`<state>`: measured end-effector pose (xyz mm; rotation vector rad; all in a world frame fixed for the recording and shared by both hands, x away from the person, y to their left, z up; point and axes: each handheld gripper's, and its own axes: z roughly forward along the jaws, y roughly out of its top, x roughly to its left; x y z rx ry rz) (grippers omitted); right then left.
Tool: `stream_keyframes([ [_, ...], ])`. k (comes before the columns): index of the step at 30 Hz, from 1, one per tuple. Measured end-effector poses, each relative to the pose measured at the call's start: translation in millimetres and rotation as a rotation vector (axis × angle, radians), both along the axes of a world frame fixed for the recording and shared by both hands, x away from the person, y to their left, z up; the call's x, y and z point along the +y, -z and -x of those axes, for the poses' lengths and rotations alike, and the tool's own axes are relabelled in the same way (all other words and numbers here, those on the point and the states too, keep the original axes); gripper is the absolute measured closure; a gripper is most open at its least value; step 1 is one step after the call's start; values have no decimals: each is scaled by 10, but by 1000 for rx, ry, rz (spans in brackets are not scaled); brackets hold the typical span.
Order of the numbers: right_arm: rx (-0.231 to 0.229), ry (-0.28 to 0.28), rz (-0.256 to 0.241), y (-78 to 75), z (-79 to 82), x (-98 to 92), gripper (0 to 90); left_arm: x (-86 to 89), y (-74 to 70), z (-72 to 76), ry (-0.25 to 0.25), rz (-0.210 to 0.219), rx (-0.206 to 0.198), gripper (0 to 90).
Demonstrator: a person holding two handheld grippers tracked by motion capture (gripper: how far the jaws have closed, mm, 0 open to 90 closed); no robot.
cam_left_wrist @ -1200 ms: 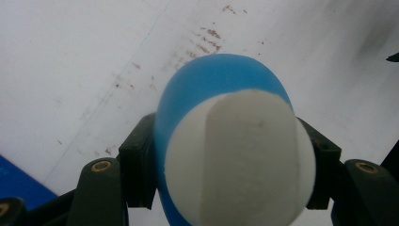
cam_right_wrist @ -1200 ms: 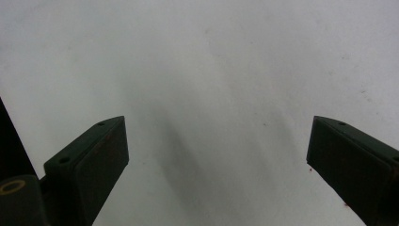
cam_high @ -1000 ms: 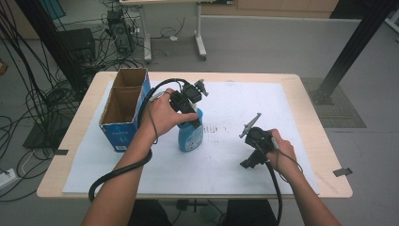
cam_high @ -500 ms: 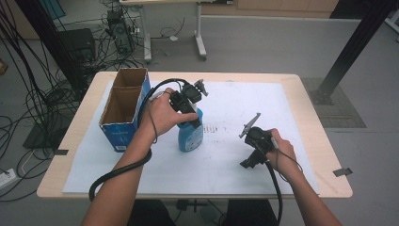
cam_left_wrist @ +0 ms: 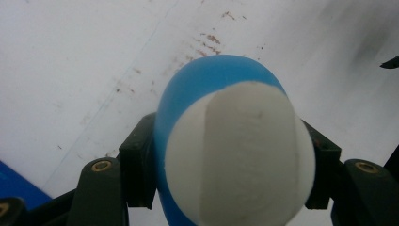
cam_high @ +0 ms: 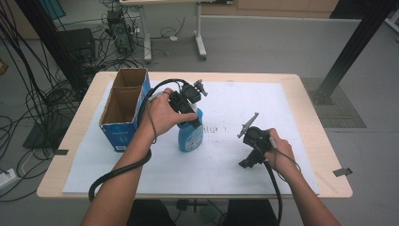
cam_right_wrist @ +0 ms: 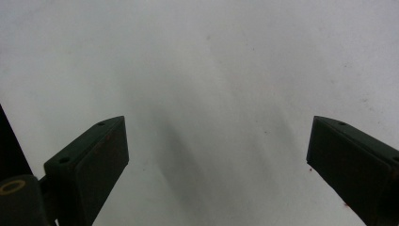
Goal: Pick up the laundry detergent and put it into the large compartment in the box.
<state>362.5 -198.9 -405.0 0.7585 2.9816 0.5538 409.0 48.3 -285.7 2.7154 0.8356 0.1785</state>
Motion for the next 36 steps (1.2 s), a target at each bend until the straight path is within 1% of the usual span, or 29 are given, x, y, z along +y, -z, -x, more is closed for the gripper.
stream_keyframes([
  [11, -2, 0, -2, -6, 3, 1, 60, 4, 2, 7, -4, 5, -3, 373],
  [24, -1, 1, -4, -2, 4, 2, 60, 3, 0, -1, -9, 3, 4, 374],
  [35, -5, 5, -5, -7, 6, -5, 60, 4, 0, -3, -9, 5, 5, 374],
  [36, -11, 6, -6, -9, 6, -7, 60, 5, -1, -4, -8, 4, 6, 374],
])
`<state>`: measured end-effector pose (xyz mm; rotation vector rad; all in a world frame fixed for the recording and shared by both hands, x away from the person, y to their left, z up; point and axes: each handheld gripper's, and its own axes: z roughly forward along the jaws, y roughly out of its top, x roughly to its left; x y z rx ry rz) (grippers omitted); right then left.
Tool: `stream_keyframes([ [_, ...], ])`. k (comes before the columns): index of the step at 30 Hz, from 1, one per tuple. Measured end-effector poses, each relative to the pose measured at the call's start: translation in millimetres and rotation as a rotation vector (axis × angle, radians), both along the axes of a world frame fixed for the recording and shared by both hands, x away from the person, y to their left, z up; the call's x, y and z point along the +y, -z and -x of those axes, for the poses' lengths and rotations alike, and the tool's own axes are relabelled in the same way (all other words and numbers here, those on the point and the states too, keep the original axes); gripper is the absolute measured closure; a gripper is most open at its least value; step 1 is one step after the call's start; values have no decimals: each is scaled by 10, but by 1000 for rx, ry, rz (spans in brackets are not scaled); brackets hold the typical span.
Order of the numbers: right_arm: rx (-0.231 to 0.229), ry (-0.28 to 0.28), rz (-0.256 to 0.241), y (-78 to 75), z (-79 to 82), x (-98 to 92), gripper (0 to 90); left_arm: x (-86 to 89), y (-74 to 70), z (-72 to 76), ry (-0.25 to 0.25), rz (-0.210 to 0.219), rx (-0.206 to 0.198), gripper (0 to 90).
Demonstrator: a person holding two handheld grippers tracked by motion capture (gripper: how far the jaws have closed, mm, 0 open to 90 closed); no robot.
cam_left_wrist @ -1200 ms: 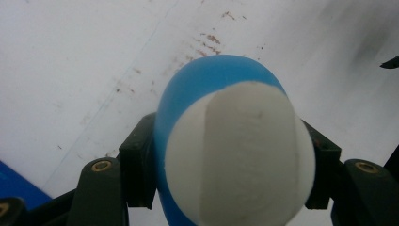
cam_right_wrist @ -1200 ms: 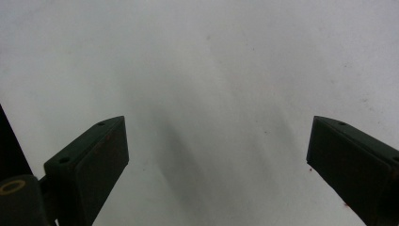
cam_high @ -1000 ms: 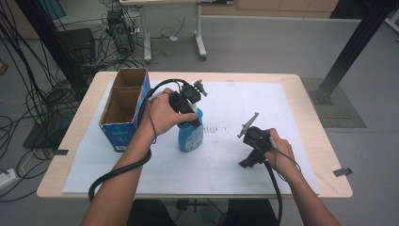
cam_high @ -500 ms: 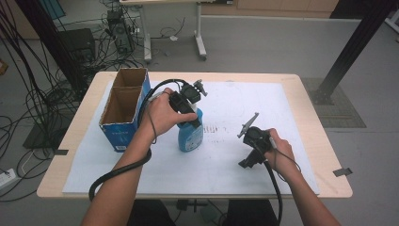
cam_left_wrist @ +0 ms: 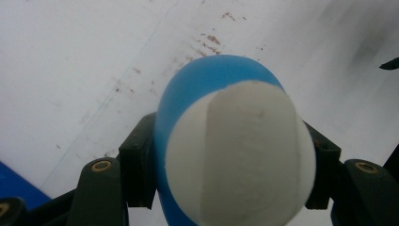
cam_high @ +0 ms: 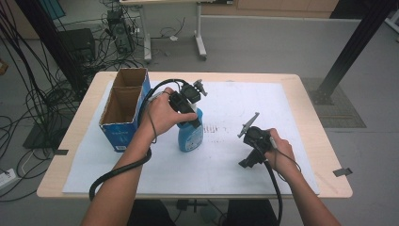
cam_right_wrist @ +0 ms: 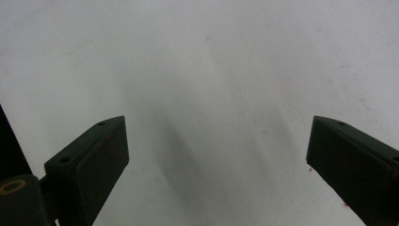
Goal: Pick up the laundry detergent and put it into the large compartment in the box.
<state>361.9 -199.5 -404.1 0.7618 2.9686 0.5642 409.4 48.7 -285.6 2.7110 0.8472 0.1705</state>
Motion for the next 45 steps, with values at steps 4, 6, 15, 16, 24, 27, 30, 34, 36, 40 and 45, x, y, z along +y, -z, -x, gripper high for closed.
stream_keyframes([
  [4, -1, 0, 1, -4, 0, -3, 60, 0, 1, 2, -2, 1, -1, 374],
  [6, -2, -1, 1, -5, 0, -1, 60, 0, 0, 2, -2, 0, 0, 374],
  [15, -1, -2, 3, -7, -4, 7, 60, -4, 0, 4, -3, -2, -1, 374],
  [16, -2, -2, 2, -8, -5, 6, 60, -3, 1, 5, -3, -2, -2, 374],
  [24, 0, -1, -4, 0, -11, 12, 60, 2, 4, 12, -6, 6, -8, 374],
  [27, 1, -2, -6, 5, -14, 17, 60, 8, 7, 15, -11, 12, -10, 374],
  [30, 0, -3, -8, 10, -22, 23, 60, 4, 5, 14, -8, 6, -8, 374],
  [34, -1, -4, -5, 4, -37, 23, 60, -2, 0, 9, -9, -2, -2, 375],
  [36, 0, -1, -6, -4, -48, 21, 60, -4, -1, 9, -10, -3, -1, 375],
  [40, -6, -3, -10, -26, -79, 18, 60, -6, -2, 8, -14, -5, 2, 375],
  [45, -5, -7, -8, -26, -99, 31, 60, 0, 0, 11, -16, 1, -3, 376],
])
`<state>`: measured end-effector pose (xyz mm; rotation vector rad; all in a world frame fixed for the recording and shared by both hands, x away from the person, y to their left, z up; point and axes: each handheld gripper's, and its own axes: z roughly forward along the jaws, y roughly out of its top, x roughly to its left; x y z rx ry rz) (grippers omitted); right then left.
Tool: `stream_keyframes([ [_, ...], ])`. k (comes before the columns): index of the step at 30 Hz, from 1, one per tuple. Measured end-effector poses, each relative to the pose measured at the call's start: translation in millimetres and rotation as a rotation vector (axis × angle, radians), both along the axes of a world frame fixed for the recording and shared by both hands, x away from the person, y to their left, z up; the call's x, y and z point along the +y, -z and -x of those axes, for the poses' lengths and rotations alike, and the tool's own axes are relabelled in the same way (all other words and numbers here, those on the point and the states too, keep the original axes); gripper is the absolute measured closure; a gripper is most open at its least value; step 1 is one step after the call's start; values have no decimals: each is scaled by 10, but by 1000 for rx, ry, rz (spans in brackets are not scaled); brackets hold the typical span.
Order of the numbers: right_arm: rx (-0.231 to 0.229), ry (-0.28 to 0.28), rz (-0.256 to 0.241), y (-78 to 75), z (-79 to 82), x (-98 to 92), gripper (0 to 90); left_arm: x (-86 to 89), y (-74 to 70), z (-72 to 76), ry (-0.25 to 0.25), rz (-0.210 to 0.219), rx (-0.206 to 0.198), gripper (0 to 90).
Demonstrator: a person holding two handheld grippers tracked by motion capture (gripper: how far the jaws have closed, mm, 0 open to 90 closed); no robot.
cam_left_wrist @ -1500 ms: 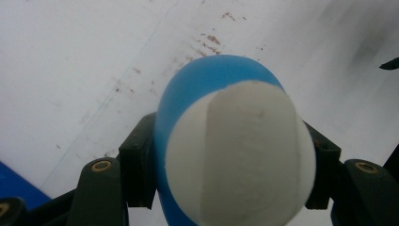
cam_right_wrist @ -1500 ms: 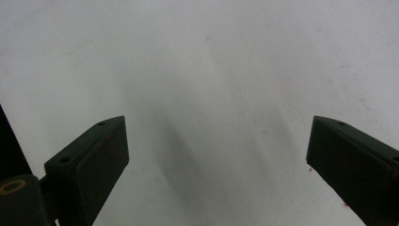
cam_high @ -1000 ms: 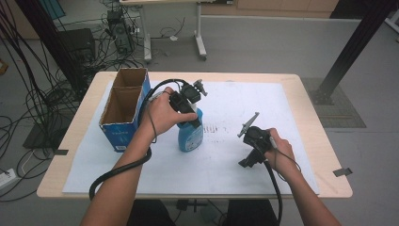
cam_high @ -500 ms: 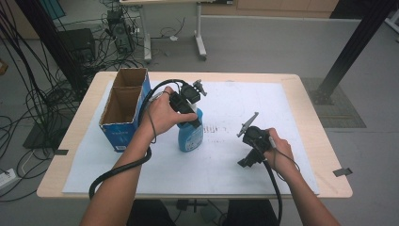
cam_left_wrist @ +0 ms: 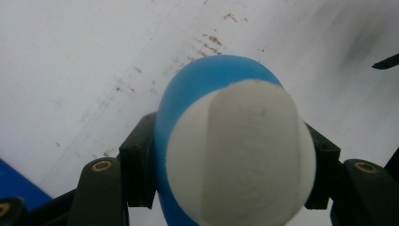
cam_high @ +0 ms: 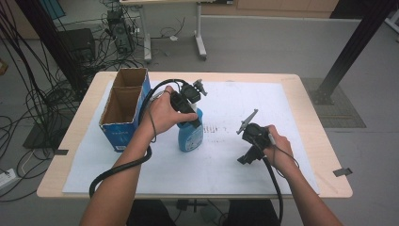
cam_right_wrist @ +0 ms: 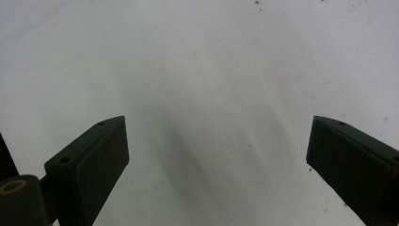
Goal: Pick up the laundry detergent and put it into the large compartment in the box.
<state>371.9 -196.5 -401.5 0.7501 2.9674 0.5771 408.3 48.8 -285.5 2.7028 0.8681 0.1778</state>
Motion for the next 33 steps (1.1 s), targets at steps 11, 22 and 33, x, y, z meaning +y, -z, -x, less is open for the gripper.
stream_keyframes([
  [11, -3, 2, -2, -8, -12, -20, 61, -29, -77, -10, -9, -2, -3, 376],
  [22, -17, 5, -4, -60, 14, -40, 61, -119, -621, 35, -47, 21, -21, 376],
  [33, -25, 2, -11, -121, 62, -54, 61, -161, -1143, 56, -94, 33, -47, 376],
])
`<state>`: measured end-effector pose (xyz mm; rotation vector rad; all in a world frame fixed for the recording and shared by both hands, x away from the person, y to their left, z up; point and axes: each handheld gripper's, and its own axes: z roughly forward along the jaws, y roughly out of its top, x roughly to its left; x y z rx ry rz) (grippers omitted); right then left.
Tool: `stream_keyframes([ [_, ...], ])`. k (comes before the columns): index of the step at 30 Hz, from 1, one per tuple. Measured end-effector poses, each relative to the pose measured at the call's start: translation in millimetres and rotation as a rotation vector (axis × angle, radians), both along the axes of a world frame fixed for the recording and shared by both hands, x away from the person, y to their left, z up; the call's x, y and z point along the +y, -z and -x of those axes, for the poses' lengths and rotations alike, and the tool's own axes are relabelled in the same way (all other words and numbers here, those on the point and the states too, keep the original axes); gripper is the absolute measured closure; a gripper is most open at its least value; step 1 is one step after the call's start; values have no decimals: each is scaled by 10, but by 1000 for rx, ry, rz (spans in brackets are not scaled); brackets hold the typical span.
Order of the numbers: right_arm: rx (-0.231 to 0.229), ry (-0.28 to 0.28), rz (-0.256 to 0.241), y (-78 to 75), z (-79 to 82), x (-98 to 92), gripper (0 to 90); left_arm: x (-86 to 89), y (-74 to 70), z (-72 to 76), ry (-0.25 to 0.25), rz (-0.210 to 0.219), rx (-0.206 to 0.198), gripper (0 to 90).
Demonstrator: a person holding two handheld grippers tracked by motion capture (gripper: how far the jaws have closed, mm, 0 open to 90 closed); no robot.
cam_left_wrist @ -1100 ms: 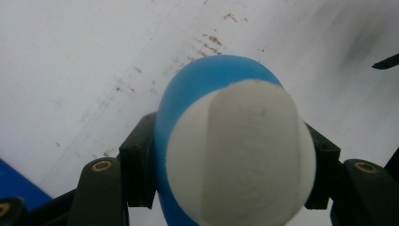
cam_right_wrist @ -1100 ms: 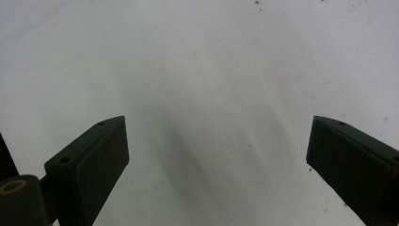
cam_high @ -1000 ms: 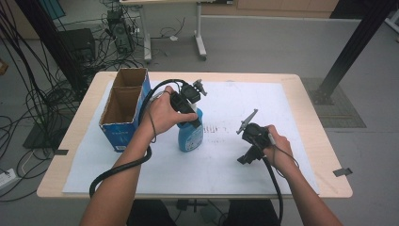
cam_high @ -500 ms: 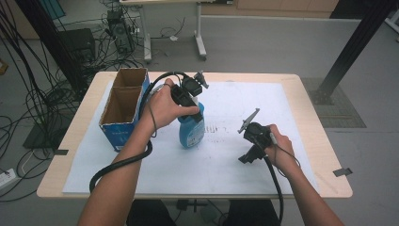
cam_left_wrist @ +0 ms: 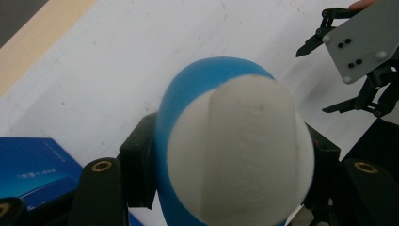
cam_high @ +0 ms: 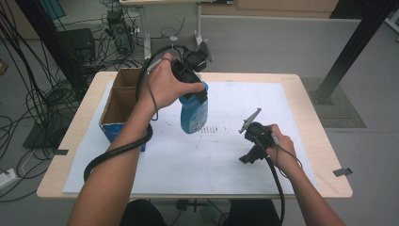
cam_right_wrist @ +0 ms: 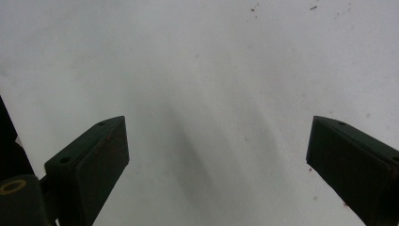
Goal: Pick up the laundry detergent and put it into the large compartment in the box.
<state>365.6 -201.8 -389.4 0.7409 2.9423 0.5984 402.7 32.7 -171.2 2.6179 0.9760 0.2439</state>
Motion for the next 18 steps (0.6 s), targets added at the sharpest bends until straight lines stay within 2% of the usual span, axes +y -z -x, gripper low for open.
stream_keyframes([
  [8, -16, -2, -2, -43, 9, 20, 61, -5, -369, -14, -39, 20, 6, 376],
  [14, -21, -9, 2, -71, 6, 34, 61, -14, -703, -13, -67, 12, -12, 376],
  [18, -22, -9, -2, -82, 9, 36, 61, -7, -875, -29, -84, 18, -20, 376],
])
